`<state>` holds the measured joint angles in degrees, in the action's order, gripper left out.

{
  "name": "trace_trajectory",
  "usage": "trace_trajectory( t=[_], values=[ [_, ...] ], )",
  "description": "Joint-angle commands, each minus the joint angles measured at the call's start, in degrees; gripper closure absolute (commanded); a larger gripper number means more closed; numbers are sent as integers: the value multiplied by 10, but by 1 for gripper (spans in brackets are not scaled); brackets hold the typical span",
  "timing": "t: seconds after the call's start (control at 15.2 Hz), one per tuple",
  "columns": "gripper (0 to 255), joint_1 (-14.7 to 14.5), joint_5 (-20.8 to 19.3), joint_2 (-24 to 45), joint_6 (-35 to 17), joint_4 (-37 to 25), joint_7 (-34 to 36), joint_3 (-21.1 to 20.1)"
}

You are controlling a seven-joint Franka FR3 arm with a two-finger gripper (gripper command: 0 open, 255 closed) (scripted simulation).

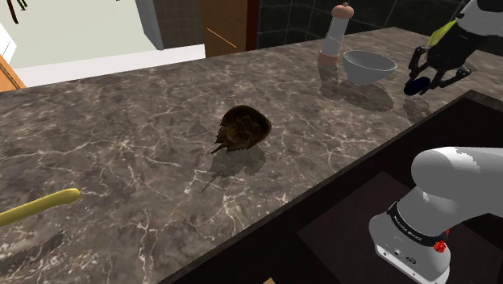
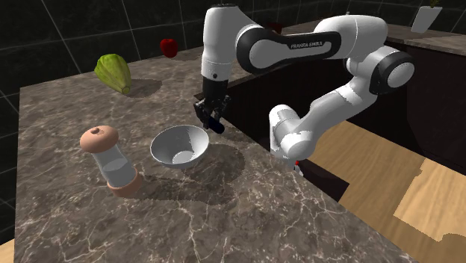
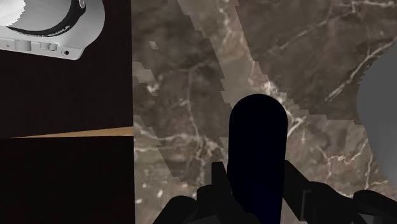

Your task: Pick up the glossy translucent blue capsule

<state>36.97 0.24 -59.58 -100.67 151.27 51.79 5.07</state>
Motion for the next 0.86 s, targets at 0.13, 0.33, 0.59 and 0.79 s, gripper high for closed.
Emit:
trace_trajectory(
  t=[0.13,0.33,0.59,0.79],
  values=[
    [255,-2,1,11,24,-35,2,-1],
    [255,-3,2,19,43,-62,3,-2],
    [255,-4,4,30,68,-98,5,-4],
    [255,-5,4,34,75,-109,5,-4]
  ],
)
